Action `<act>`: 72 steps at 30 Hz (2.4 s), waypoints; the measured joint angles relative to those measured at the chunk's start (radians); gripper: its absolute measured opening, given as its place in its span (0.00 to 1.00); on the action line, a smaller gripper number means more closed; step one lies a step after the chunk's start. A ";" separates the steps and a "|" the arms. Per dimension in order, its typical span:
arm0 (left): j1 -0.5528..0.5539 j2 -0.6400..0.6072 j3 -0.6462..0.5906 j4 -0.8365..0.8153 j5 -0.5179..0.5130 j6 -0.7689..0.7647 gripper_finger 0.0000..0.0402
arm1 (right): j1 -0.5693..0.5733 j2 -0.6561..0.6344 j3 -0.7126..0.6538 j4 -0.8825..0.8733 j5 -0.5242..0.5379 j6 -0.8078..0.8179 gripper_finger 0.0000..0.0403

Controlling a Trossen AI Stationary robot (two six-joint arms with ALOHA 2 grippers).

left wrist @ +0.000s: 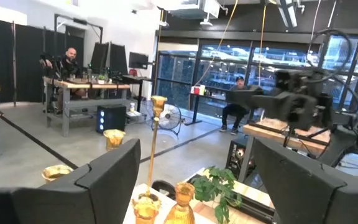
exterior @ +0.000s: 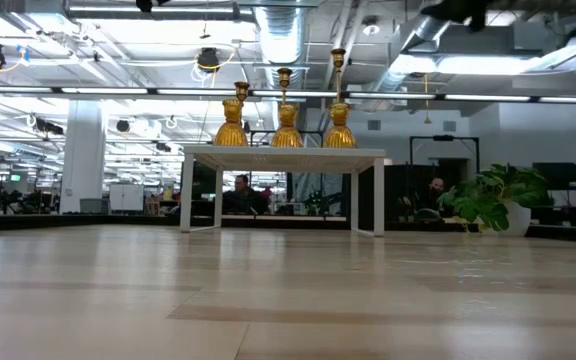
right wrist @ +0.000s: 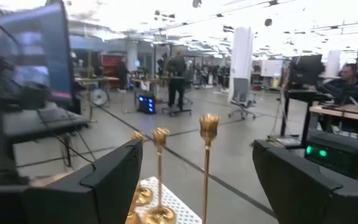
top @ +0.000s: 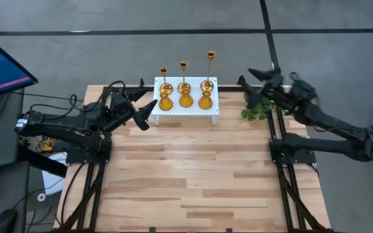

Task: Pick & Place candle stick holders
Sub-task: Return to Home Position

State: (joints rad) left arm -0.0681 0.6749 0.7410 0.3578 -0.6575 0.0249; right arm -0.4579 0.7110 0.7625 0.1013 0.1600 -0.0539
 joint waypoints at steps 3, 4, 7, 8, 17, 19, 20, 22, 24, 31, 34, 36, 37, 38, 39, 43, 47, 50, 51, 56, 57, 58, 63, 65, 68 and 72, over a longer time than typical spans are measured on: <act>0.000 -0.028 0.000 -0.005 0.000 0.038 0.77 | 0.022 -0.095 0.070 -0.168 0.000 0.003 0.72; 0.000 -0.039 0.000 -0.015 0.000 0.049 0.76 | 0.030 -0.120 0.093 -0.226 0.000 0.003 0.72; 0.000 -0.069 0.000 -0.053 0.000 0.053 0.72 | 0.064 -0.171 0.161 -0.347 -0.001 0.003 0.71; 0.000 -0.077 0.000 -0.069 0.000 0.053 0.71 | 0.076 -0.186 0.176 -0.379 -0.002 0.004 0.70; 0.000 -0.147 0.000 -0.202 0.000 0.040 0.45 | 0.152 -0.364 0.124 -0.520 0.018 0.115 0.66; 0.000 -0.158 0.000 -0.235 0.000 0.017 0.36 | 0.168 -0.384 0.053 -0.480 -0.004 0.157 0.61; 0.000 -0.163 0.000 -0.253 0.000 0.004 0.32 | 0.178 -0.390 0.013 -0.443 -0.016 0.179 0.58; 0.000 -0.168 0.000 -0.286 0.003 -0.011 0.22 | 0.202 -0.391 -0.073 -0.369 -0.033 0.209 0.49; 0.000 -0.173 0.000 -0.314 0.029 -0.016 0.13 | 0.232 -0.382 -0.153 -0.273 -0.041 0.219 0.39; 0.000 -0.182 -0.002 -0.408 0.066 -0.054 0.02 | 0.349 -0.320 -0.281 -0.043 -0.047 0.197 0.03; 0.000 -0.189 -0.002 -0.445 0.112 -0.067 0.01 | 0.394 -0.310 -0.289 -0.040 -0.034 0.187 0.03; 0.000 -0.192 -0.011 -0.448 0.131 -0.068 0.01 | 0.420 -0.310 -0.294 -0.040 -0.031 0.175 0.02; 0.000 -0.199 -0.023 -0.447 0.135 -0.073 0.01 | 0.434 -0.314 -0.294 -0.038 -0.031 0.164 0.01; 0.000 -0.211 -0.041 -0.451 0.135 -0.080 0.01 | 0.450 -0.320 -0.294 -0.037 -0.031 0.150 0.01; 0.000 -0.225 -0.060 -0.455 0.135 -0.087 0.01 | 0.464 -0.327 -0.294 -0.037 -0.030 0.136 0.01; 0.000 -0.311 -0.145 -0.448 0.135 -0.138 0.01 | 0.498 -0.368 -0.294 -0.070 -0.010 0.100 0.00; 0.000 -0.419 -0.212 -0.448 0.135 -0.164 0.01 | 0.509 -0.430 -0.294 -0.177 0.061 0.096 0.00; 0.000 -0.496 -0.243 -0.447 0.135 -0.165 0.01 | 0.509 -0.496 -0.324 -0.179 0.077 0.095 0.00; 0.000 -0.520 -0.252 -0.447 0.135 -0.165 0.01 | 0.509 -0.524 -0.342 -0.169 0.077 0.089 0.00; 0.000 -0.605 -0.287 -0.451 0.128 -0.164 0.01 | 0.508 -0.688 -0.491 -0.075 0.100 0.093 0.00; 0.000 -0.616 -0.291 -0.448 0.129 -0.163 0.01 | 0.508 -0.709 -0.525 -0.045 0.105 0.104 0.00; 0.000 -0.626 -0.296 -0.448 0.128 -0.162 0.01 | 0.507 -0.705 -0.554 0.000 0.107 0.115 0.00; 0.001 -0.653 -0.339 -0.445 0.127 -0.159 0.01 | 0.507 -0.684 -0.666 0.130 0.103 0.182 0.00; 0.001 -0.655 -0.365 -0.450 0.130 -0.162 0.01 | 0.507 -0.692 -0.719 0.132 0.103 0.211 0.00; 0.001 -0.665 -0.401 -0.447 0.131 -0.173 0.01 | 0.507 -0.708 -0.754 0.182 0.103 0.253 0.00; 0.001 -0.676 -0.456 -0.444 0.132 -0.224 0.01 | 0.509 -0.704 -0.755 0.134 0.099 0.265 0.00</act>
State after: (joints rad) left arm -0.0673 -0.0007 0.2853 -0.0865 -0.5259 -0.1987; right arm 0.0511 0.0068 0.0078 0.2349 0.2590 0.2108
